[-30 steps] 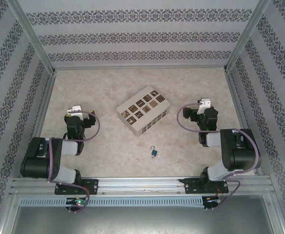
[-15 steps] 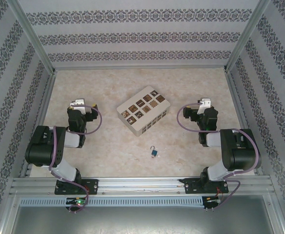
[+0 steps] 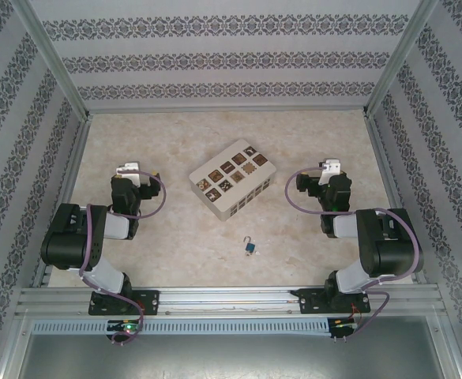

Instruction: Unlock a padlock with a key

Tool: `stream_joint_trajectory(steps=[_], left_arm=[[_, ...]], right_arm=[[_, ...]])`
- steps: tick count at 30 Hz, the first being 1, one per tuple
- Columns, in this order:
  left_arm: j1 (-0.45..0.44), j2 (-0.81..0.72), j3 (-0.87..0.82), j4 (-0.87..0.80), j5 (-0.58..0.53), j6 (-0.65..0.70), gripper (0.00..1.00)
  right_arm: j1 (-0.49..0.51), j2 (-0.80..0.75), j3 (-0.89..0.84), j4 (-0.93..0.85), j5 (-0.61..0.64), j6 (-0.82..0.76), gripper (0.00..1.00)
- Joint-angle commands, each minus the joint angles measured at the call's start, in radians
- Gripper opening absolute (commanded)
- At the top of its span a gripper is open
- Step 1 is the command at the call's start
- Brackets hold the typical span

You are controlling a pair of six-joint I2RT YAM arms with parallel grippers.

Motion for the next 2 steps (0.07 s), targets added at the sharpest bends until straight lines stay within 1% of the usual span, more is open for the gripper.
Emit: stream_joint_trajectory(steps=[1,2], left_arm=[[0.007,-0.007,0.006,-0.015,0.014,0.018,0.99],[0.007,-0.007,0.006,-0.015,0.014,0.018,0.99]], right_arm=[[0.007,-0.004,0.015,0.012,0.015,-0.015,0.98],[0.007,-0.004,0.015,0.010,0.014,-0.015,0.98]])
